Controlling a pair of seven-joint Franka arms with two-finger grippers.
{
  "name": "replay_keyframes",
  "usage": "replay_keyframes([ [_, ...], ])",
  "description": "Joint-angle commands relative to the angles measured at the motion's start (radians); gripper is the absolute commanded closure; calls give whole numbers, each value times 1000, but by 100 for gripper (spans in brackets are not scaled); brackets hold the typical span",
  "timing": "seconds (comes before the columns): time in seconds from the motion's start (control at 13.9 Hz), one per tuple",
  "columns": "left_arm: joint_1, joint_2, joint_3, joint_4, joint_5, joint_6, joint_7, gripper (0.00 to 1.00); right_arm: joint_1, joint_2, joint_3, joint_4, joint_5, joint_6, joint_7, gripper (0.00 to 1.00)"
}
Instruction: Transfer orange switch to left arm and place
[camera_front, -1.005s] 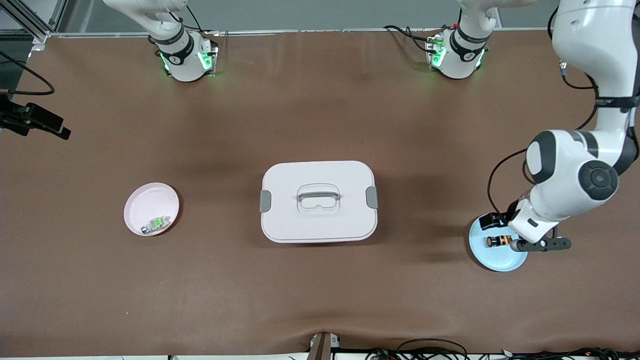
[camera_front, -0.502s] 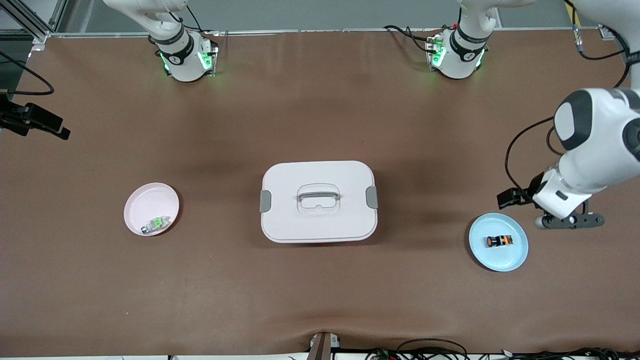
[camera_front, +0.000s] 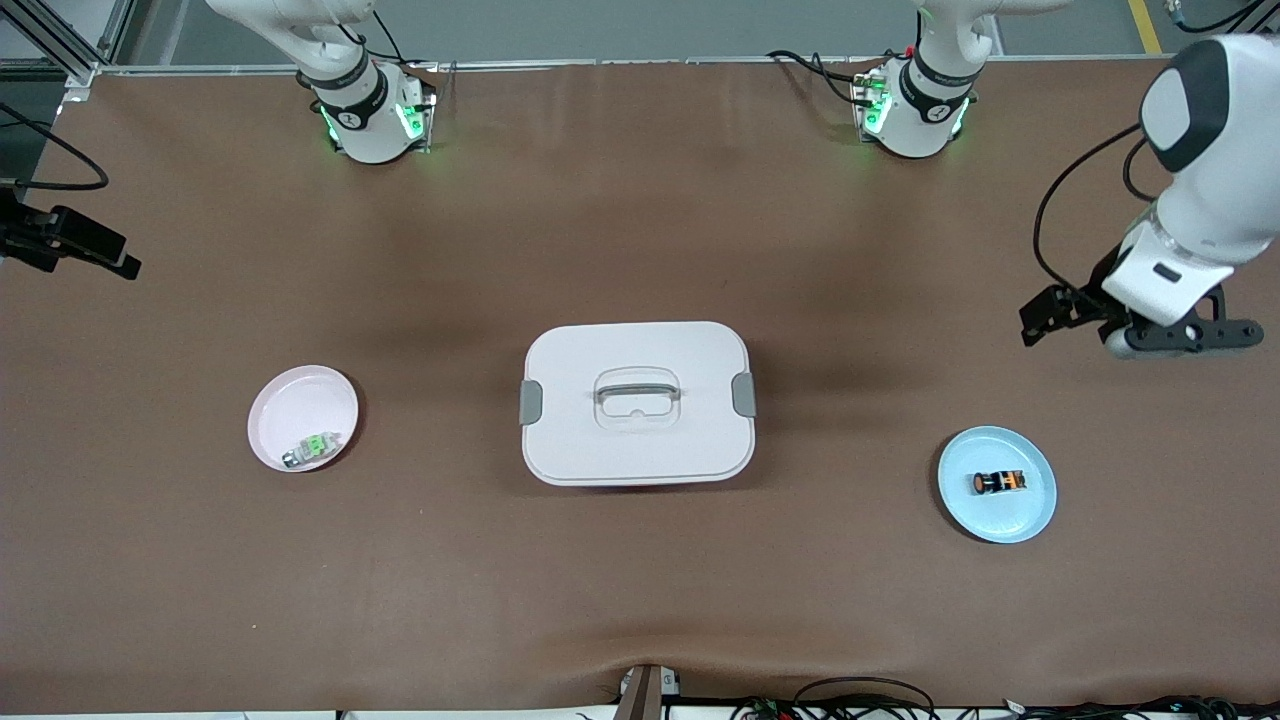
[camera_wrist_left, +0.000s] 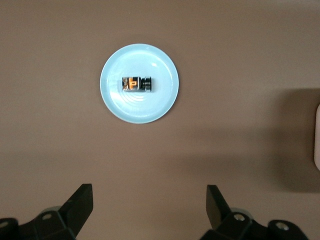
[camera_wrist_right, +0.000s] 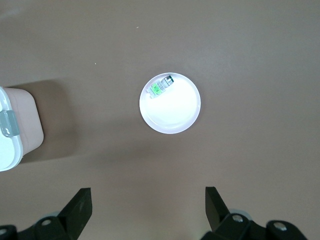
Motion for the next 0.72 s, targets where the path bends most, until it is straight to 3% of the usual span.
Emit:
replay_keyframes([
  [0.0,8,-142,3,-112,-13,5,20,0,-1,-9,3,4,13,-2,10,0],
  [0.22,8,-201,3,-82,-20,-101,23,0,-2,-9,3,4,13,-2,10,0],
  [0.65,4,-187,3,108,-23,-288,23,0,-2,-9,2,4,13,-2,10,0],
])
